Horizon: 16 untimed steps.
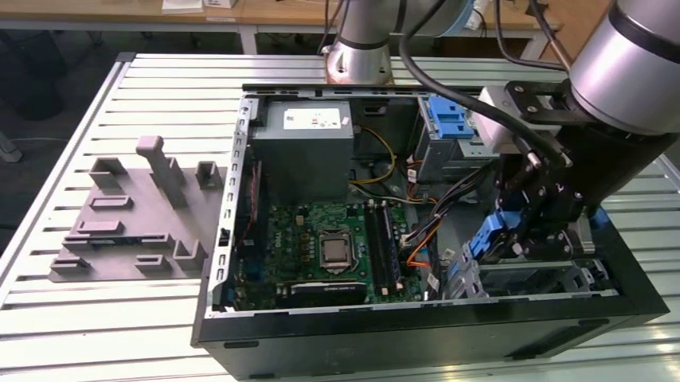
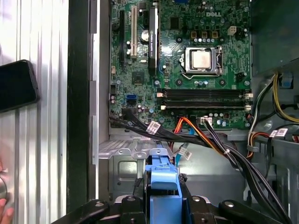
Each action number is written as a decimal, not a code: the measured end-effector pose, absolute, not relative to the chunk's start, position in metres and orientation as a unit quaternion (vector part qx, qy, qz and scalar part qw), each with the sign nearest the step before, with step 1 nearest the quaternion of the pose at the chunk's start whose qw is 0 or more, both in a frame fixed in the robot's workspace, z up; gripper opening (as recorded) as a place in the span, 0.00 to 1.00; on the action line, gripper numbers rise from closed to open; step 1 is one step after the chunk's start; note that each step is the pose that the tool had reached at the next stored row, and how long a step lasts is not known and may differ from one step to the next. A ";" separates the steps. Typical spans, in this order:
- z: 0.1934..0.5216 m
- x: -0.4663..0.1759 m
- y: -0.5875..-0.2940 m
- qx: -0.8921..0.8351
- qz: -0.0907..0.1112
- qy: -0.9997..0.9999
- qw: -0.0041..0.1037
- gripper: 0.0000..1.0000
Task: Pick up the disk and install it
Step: 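Insert the disk into the insertion slot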
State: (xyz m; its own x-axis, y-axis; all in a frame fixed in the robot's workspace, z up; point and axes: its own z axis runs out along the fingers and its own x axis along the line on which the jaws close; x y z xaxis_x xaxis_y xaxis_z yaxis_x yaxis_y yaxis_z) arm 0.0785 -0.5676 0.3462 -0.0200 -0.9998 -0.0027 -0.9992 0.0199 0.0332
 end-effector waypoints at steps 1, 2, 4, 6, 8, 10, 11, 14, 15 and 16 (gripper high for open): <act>0.345 0.079 -0.568 0.700 -0.013 -0.714 0.011 0.36; 0.344 0.079 -0.568 0.700 -0.013 -0.714 0.011 0.36; 0.343 0.079 -0.568 0.700 -0.013 -0.714 0.011 0.36; 0.343 0.079 -0.568 0.700 -0.013 -0.714 0.011 0.36; 0.343 0.079 -0.568 0.700 -0.013 -0.714 0.011 0.36; 0.343 0.079 -0.568 0.700 -0.013 -0.714 0.011 0.36; 0.343 0.079 -0.568 0.700 -0.013 -0.714 0.011 0.36; 0.343 0.079 -0.568 0.700 -0.013 -0.714 0.011 0.38; 0.342 0.079 -0.568 0.700 -0.013 -0.714 0.011 0.44; 0.342 0.079 -0.568 0.700 -0.013 -0.714 0.011 0.44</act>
State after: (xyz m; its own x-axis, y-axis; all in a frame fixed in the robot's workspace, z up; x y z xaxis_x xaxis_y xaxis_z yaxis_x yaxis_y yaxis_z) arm 0.0785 -0.5676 0.3424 -0.0200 -0.9998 -0.0028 -0.9992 0.0199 0.0332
